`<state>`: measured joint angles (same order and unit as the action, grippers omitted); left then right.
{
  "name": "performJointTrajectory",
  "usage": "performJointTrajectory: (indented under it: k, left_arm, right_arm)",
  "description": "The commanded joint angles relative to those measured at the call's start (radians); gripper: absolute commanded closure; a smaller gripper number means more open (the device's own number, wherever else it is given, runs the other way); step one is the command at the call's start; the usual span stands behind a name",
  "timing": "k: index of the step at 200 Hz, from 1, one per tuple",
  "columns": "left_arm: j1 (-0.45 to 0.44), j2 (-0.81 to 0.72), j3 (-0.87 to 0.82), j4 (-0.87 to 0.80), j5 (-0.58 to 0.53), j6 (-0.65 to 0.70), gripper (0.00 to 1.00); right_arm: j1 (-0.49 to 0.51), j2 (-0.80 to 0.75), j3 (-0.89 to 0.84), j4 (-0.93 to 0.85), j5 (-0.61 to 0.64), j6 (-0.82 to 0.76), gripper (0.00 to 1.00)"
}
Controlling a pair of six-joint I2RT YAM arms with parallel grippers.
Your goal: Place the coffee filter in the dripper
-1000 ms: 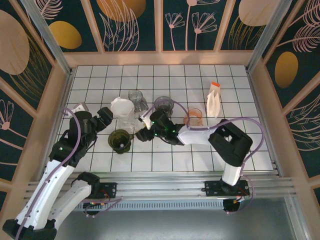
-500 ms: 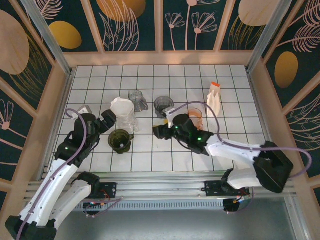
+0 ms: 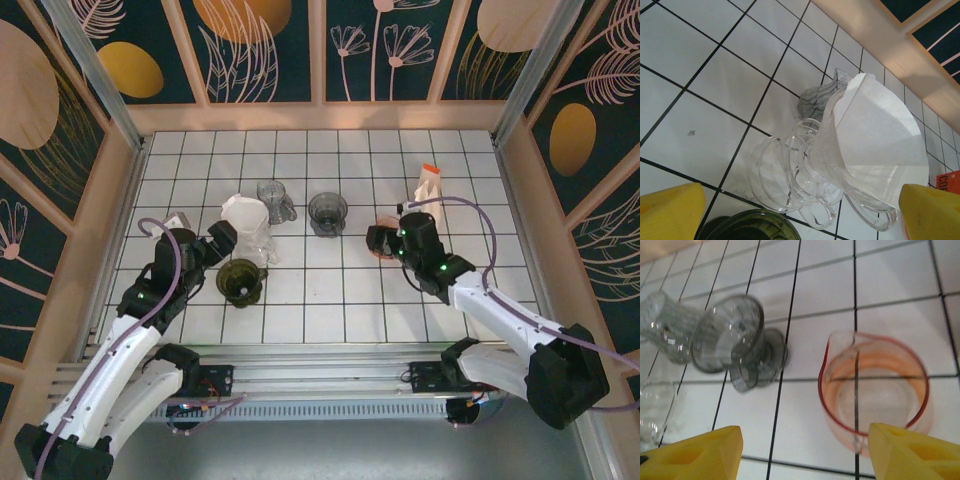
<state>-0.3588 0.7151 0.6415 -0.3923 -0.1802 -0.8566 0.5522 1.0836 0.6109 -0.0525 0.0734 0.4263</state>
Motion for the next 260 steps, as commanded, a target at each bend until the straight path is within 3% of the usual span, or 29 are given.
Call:
performJointTrajectory:
  k: [1, 31, 66, 95, 126, 215, 249, 260]
  left_arm:
    - [0.006, -0.009, -0.014, 0.036, 0.004, 0.024, 0.01]
    - [0.006, 0.002, -0.017, 0.035, 0.007, 0.030, 0.01]
    - [0.005, -0.002, -0.025, 0.040, 0.005, 0.026, 0.01]
    - [0.006, -0.007, -0.013, 0.022, 0.002, 0.035, 0.01]
    - [0.005, -0.018, 0.008, -0.011, -0.015, 0.052, 0.01]
    - [0.006, -0.029, 0.017, -0.033, -0.028, 0.067, 0.01]
    - [0.006, -0.032, 0.016, -0.043, -0.031, 0.068, 0.01]
    - [0.006, -0.035, 0.014, -0.046, -0.034, 0.067, 0.01]
  right_arm:
    - [0.000, 0.030, 0.009, 0.043, -0.168, -0.026, 0.35]
    - [0.075, 0.142, 0.054, 0.103, -0.210, -0.056, 0.42]
    - [0.173, 0.397, 0.186, 0.213, -0.309, -0.099, 0.54]
    - [0.177, 0.581, 0.279, 0.322, -0.326, -0.081, 0.59]
    - [0.178, 0.721, 0.374, 0.342, -0.256, -0.084, 0.65]
    - [0.156, 0.828, 0.389, 0.510, -0.026, 0.042, 0.68]
    - [0.115, 0.853, 0.410, 0.541, -0.053, 0.011, 0.67]
    - [0.122, 0.847, 0.399, 0.580, -0.113, -0.029, 0.65]
